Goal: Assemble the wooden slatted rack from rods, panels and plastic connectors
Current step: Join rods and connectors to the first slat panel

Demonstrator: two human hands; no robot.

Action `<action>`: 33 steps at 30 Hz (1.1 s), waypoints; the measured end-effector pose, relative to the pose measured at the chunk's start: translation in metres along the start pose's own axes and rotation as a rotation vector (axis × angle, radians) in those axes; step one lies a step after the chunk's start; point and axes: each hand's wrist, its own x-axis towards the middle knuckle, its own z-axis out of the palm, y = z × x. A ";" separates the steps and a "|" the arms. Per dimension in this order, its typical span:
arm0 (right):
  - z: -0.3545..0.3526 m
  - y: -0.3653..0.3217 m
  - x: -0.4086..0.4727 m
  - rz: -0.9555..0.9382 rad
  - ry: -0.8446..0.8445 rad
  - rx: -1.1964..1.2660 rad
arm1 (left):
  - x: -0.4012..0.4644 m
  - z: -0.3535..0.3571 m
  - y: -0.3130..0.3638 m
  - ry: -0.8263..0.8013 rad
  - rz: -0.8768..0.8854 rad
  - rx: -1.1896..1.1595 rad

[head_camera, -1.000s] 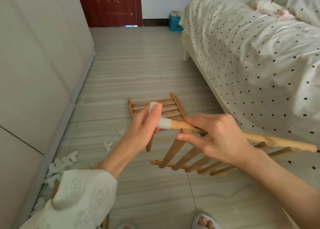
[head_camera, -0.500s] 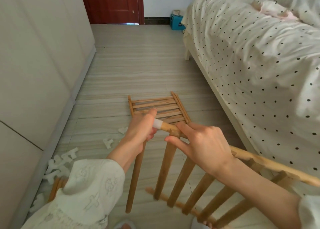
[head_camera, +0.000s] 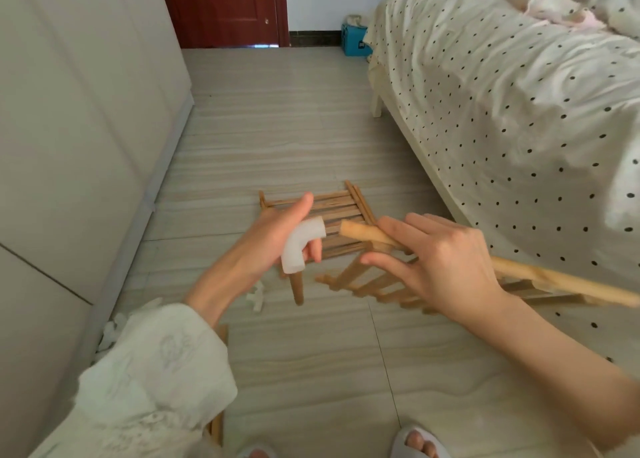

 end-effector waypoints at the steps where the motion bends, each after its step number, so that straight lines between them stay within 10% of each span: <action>1: 0.000 -0.004 0.003 -0.002 0.012 0.036 | 0.000 0.003 -0.002 -0.027 0.021 0.035; 33: -0.003 -0.026 -0.005 -0.023 -0.195 0.348 | -0.014 0.018 -0.010 -0.342 -0.108 -0.282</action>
